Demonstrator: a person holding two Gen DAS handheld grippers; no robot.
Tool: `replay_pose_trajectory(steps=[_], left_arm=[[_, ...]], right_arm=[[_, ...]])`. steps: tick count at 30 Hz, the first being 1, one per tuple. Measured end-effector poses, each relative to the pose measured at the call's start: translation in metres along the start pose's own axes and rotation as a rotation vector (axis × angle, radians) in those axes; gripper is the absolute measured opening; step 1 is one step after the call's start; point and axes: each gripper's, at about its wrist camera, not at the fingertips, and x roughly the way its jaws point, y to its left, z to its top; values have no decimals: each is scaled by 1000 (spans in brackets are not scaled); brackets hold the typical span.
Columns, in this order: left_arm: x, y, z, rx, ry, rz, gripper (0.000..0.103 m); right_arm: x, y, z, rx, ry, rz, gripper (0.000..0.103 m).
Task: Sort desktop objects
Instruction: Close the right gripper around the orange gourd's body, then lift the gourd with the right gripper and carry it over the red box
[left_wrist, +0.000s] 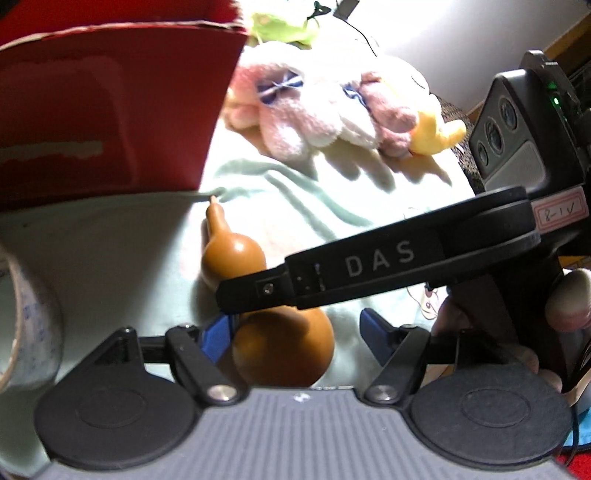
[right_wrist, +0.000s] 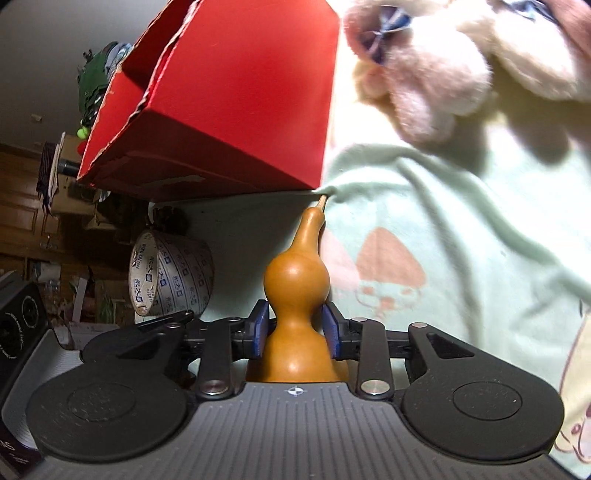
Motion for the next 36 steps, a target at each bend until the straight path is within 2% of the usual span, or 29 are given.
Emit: replay_pose_trajectory(steps=[7, 9, 14, 19, 25, 29, 36], left_arm=[[8, -3, 4, 19, 14, -4, 70], [7, -6, 5, 26, 16, -13, 70], [1, -22, 11, 79, 5, -27, 70], [-10, -45, 26, 161, -40, -45, 70], [-31, -63, 49, 255, -111, -65, 70], [-52, -60, 66, 288, -155, -82, 70], [-102, -30, 104, 306, -242, -110, 70]], right_arm=[[0, -13, -3, 60, -14, 29, 37], [-1, -6, -5, 63, -27, 29, 34], [-19, -10, -8, 80, -73, 27, 34], [-50, -14, -11, 80, -168, 21, 34], [-78, 2, -5, 42, -304, 6, 35], [-86, 18, 3, 29, -377, 5, 35], [-93, 68, 27, -63, -506, -14, 35]])
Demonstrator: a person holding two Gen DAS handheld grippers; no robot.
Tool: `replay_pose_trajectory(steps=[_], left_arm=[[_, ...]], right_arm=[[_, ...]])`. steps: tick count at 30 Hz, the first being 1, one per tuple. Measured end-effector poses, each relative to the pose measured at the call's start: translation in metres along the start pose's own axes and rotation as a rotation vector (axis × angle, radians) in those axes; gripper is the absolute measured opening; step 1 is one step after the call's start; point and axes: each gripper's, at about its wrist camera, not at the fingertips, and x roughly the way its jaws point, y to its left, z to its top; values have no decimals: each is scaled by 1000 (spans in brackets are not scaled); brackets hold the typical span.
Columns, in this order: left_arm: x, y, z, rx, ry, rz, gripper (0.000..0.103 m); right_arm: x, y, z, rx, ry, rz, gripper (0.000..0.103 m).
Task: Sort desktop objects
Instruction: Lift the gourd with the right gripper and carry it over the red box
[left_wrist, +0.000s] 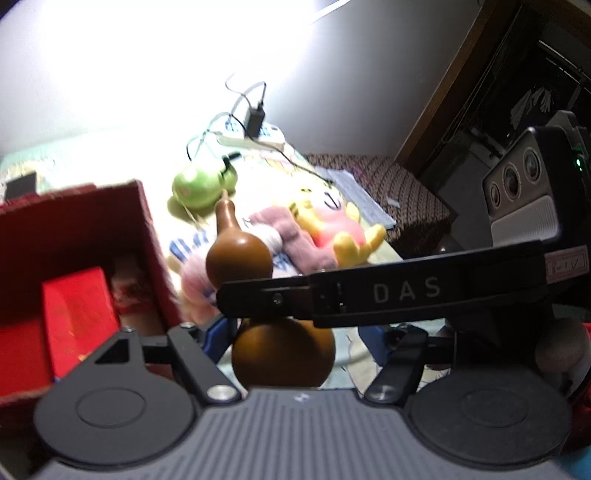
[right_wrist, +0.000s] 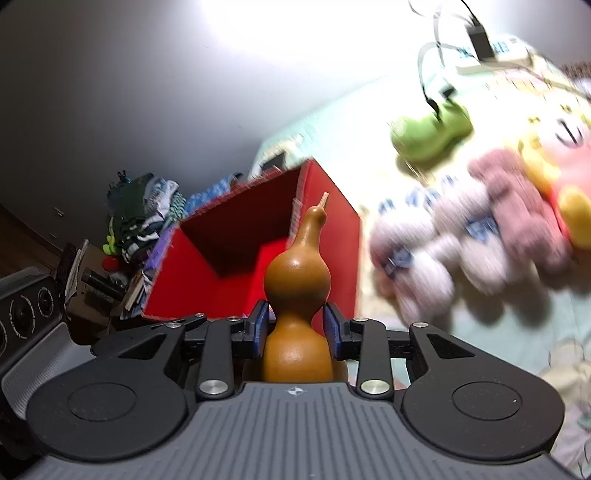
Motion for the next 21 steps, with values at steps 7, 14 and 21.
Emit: replay_pose_trajectory(steps=[7, 14, 21], left_arm=[[-39, 56, 25, 18, -57, 49, 70], [-53, 117, 37, 6, -53, 132, 70], [-43, 173, 33, -60, 13, 143, 70]], right_arm=[[37, 45, 31, -49, -46, 51, 35], [88, 84, 44, -70, -44, 87, 35], [139, 100, 45, -58, 22, 85, 35]])
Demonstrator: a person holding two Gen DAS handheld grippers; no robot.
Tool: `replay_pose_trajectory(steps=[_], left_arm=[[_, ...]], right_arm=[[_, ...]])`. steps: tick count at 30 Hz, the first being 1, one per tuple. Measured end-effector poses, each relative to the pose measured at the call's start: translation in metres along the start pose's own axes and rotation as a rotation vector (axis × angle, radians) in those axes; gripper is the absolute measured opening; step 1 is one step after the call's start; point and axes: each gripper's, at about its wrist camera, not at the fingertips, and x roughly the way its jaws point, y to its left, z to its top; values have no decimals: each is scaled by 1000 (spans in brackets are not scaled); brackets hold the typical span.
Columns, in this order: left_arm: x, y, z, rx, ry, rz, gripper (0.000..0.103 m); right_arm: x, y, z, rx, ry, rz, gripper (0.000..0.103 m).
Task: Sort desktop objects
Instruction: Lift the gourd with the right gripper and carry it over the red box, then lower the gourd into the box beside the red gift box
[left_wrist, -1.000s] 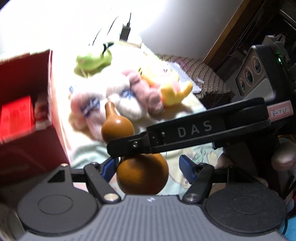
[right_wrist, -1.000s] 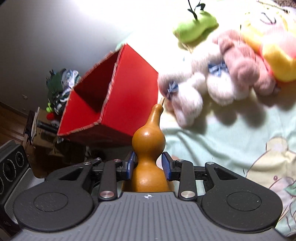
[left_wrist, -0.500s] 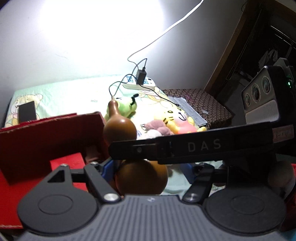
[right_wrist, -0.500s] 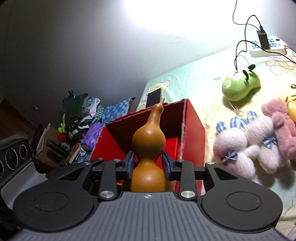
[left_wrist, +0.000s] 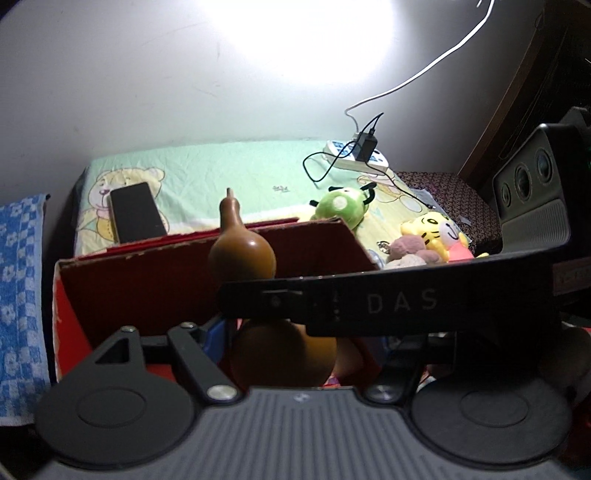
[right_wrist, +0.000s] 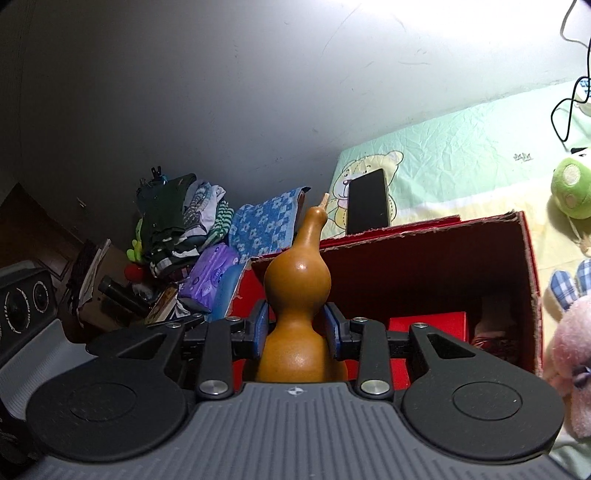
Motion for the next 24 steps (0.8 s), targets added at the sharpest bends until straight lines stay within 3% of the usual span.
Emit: replay_pose_trajectory(steps=[13, 24], left_arm=[[42, 62, -30, -149, 200, -28, 70], [59, 72, -35, -222, 310, -55, 70]], right_arm=[[75, -18, -16, 111, 208, -51, 35], [88, -28, -19, 171, 333, -111, 34]])
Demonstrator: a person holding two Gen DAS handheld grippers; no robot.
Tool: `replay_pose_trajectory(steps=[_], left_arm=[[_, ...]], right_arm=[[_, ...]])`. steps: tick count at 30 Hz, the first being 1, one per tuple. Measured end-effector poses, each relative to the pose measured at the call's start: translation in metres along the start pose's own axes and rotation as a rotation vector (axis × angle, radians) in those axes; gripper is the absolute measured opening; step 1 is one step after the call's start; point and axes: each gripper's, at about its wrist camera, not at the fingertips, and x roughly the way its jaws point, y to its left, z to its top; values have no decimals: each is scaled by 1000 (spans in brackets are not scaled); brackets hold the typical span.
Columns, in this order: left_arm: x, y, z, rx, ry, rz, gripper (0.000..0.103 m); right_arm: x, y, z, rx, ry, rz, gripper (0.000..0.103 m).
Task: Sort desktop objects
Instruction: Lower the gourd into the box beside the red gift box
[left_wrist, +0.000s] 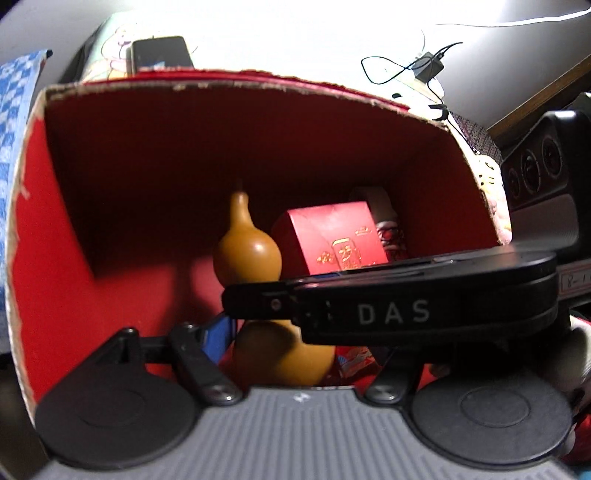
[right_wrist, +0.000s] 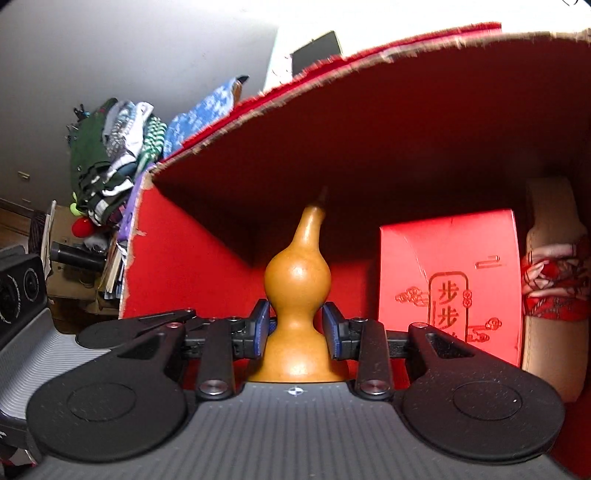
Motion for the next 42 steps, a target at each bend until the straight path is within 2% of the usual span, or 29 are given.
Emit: replay_pose_trajectory(steps=[6, 15, 23, 27, 29, 38, 42], left_arm=[[1, 2, -2, -14, 4, -5, 69], [4, 2, -1, -20, 21, 11, 68], [5, 5, -1, -26, 15, 17, 71], [7, 6, 0, -32, 23, 6, 71], [7, 5, 0, -24, 26, 11, 71], [11, 3, 1, -11, 34, -4, 71], [12, 1, -1, -2, 36, 18, 73]], right_arm=[[3, -1, 0, 11, 20, -44, 34], [6, -13, 1, 73, 50, -37, 39], [0, -19, -2, 119, 7, -32, 39], [-3, -21, -3, 140, -29, -25, 43], [-2, -21, -2, 130, -14, -30, 46], [1, -19, 0, 124, 5, -27, 44], [2, -19, 0, 139, 31, -52, 29]])
